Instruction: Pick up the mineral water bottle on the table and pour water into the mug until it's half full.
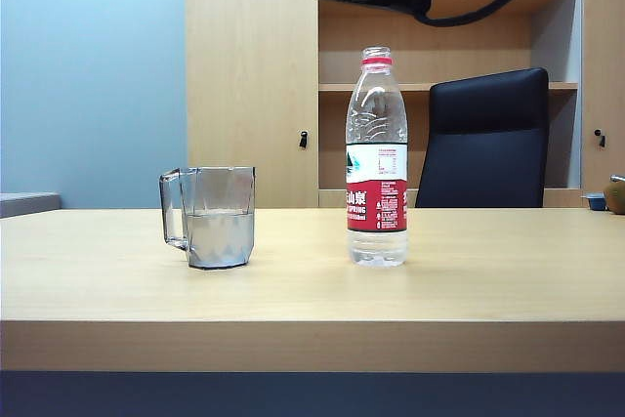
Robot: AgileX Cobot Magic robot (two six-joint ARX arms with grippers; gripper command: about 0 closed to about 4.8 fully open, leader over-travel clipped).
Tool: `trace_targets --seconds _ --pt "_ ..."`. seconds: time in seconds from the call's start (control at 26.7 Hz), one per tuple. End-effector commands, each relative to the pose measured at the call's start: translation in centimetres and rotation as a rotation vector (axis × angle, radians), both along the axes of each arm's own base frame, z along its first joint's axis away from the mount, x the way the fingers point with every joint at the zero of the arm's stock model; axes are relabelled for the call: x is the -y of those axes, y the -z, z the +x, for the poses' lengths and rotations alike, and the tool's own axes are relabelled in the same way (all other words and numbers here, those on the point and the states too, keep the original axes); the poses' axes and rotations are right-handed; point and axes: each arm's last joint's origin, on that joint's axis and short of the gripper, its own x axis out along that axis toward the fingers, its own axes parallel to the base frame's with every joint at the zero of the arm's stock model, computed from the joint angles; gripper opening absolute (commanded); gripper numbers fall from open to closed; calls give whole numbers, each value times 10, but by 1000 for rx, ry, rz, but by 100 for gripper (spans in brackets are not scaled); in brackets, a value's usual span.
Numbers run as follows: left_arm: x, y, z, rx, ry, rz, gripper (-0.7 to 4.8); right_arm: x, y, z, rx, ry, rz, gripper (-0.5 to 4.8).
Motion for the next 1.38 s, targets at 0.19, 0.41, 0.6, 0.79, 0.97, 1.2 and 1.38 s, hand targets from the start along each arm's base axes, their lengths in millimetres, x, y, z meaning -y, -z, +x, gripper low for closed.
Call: trace_targets --seconds 0.19,0.41,0.6,0.79,0.97,1.2,1.38 --pt "-1 5 -1 -55 -21 12 -6 7 -9 -5 -9 -1 -12 -8" --pt "-1 5 -1 -48 -7 97 -6 40 -31 -22 -37 19 -52 -8" --pt "-1 5 -1 -49 -5 104 -6 79 -53 -29 3 116 5 -8" --pt "-1 5 -1 -49 -5 104 -6 130 -76 -33 115 332 121 -8" --pt "-1 10 0 -65 -21 107 -6 158 -89 -48 212 452 197 -8" --pt "-1 15 1 -62 -28 120 -6 176 -96 -64 285 524 245 -8" --pt "-1 15 3 -26 -30 119 -5 186 -97 -80 312 561 258 -8"
